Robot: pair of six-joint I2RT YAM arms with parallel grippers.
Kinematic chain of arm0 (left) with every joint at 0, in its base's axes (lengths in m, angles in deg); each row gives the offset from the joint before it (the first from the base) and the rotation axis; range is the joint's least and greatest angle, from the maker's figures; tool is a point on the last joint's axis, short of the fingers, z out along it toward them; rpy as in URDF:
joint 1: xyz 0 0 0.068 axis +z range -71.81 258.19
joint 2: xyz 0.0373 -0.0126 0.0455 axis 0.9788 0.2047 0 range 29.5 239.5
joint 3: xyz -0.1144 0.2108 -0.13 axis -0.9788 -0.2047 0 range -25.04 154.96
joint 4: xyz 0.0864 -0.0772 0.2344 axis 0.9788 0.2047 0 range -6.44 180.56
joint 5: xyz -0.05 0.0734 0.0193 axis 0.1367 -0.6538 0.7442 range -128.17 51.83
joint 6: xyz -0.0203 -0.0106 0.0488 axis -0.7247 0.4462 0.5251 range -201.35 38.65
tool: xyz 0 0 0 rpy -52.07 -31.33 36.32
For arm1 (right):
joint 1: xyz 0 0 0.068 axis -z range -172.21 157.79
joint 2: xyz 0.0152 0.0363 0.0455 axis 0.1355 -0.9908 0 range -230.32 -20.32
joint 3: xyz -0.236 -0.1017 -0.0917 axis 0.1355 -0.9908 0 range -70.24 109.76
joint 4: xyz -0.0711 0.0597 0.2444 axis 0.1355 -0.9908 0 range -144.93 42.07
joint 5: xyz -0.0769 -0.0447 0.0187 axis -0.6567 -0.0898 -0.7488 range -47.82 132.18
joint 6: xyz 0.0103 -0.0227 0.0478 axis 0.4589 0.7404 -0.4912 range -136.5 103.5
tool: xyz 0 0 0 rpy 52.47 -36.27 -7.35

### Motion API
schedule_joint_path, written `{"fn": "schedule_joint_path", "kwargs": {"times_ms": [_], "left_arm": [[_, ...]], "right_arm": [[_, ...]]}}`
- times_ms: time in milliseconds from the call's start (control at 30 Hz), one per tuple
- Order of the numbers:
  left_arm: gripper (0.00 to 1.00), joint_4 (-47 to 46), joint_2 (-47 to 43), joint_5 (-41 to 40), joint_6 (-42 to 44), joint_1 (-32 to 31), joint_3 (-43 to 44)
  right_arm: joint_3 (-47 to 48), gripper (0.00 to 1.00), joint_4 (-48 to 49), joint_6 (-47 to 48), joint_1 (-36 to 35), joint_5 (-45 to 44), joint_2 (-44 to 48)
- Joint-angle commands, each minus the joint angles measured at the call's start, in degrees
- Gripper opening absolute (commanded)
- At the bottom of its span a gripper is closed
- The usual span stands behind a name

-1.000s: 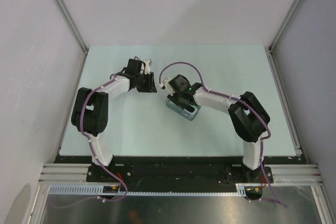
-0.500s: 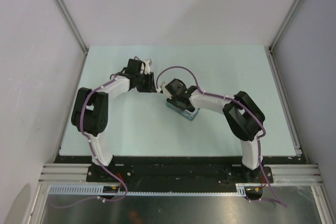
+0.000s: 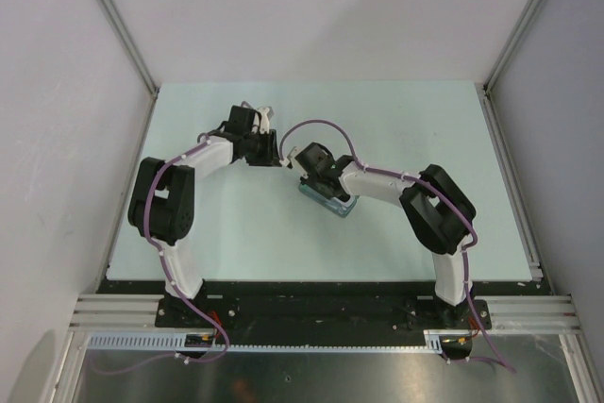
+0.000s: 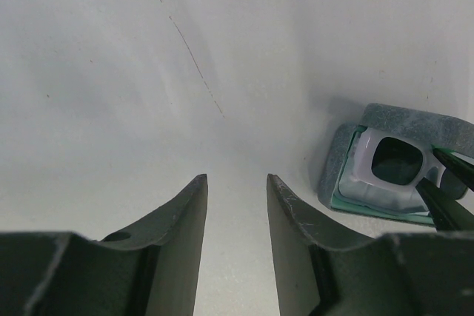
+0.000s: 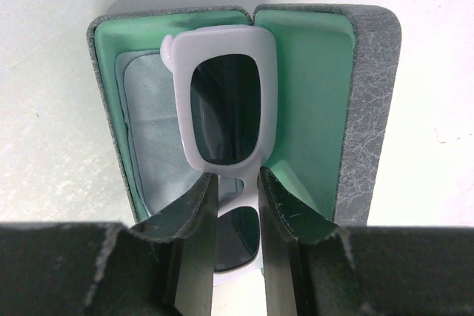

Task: Organize the sunglasses
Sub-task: Adjust the sunglasses in the sunglasses case.

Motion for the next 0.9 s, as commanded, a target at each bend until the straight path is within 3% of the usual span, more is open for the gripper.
{"fn": "schedule_joint_path", "kwargs": {"times_ms": [0,867], "left_arm": [[0.43,-1.5,-0.5,1.2,-0.1,0.4,0.1],[0.42,-1.6,-0.7,1.2,-0.4,0.4,-0.1]], "right_arm": [[1.7,0.11,0.3,0.7,-0.6,-1.6,1.8],[2.0,0.11,-2.7,-0.8,-2.7,-2.3,2.3]]}}
